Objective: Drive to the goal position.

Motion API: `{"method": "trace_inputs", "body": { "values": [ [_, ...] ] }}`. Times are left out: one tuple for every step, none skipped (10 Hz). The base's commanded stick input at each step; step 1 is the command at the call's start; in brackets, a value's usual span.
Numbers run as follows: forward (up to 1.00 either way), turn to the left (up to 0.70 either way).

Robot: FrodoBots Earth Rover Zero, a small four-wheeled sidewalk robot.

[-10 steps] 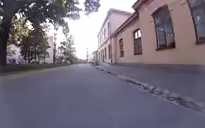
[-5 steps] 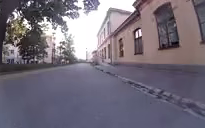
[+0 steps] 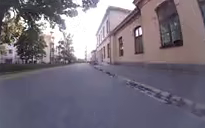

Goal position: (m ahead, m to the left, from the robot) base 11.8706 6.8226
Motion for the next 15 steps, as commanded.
{"method": "trace_inputs", "body": {
  "values": [
    [0.70,0.00],
    [0.70,0.00],
    [0.70,0.00],
    [0.70,0.00],
    [0.70,0.00],
    [0.70,0.00],
    [0.70,0.00],
    [0.70,0.00],
    [0.70,0.00],
    [0.70,0.00],
    [0.70,0.00],
    [0.70,0.00],
    [0.70,0.00],
    [0.70,0.00],
    [0.70,0.15]
  ]
}}
